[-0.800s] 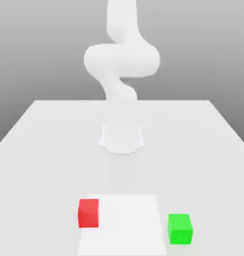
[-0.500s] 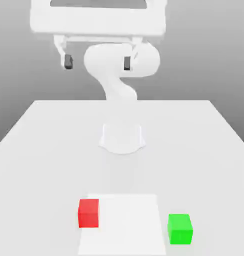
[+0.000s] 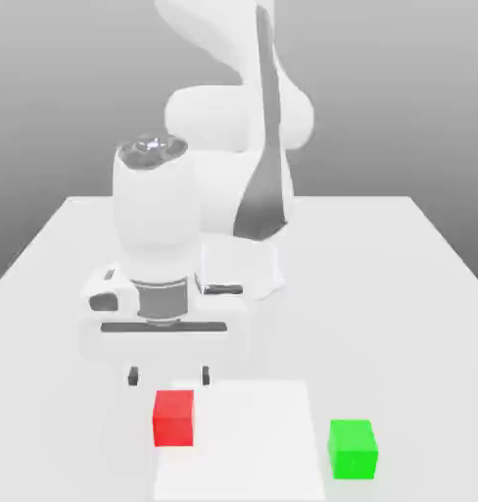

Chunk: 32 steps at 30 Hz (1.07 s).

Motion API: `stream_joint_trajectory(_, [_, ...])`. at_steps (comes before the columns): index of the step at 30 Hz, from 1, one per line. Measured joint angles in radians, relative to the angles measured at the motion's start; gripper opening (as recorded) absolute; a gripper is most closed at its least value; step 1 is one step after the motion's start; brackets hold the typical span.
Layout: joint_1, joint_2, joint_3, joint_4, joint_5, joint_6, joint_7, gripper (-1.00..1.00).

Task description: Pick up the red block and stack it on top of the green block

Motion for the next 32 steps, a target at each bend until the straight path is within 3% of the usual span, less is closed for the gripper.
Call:
stream_joint_trajectory(2, [-0.019,0.073,0.025,0.01,0.026,0.061,-0.02,0.0])
stream_joint_trajectory(3, [-0.027,0.102,0.035,0.014,0.036,0.086,-0.027,-1.0])
stream_joint_trajectory(10, [-0.029,0.105,0.037,0.015,0.033,0.088,-0.025,-1.0])
stream_joint_trajectory(16, [-0.006,-0.081,0.01,-0.01,-0.037,-0.073,0.03,-1.0])
stream_joint_trajectory(24, [0.311,-0.095,0.174,0.13,-0.072,-0.226,0.177,-1.0])
stream_joint_trajectory(29, [0.332,0.055,0.17,0.154,-0.099,-0.101,0.212,-1.0])
stream_joint_trajectory(30, [0.334,0.075,0.169,0.156,-0.103,-0.082,0.215,1.0])
stream_joint_trajectory(32, [0.334,0.075,0.169,0.156,-0.103,-0.082,0.215,1.0])
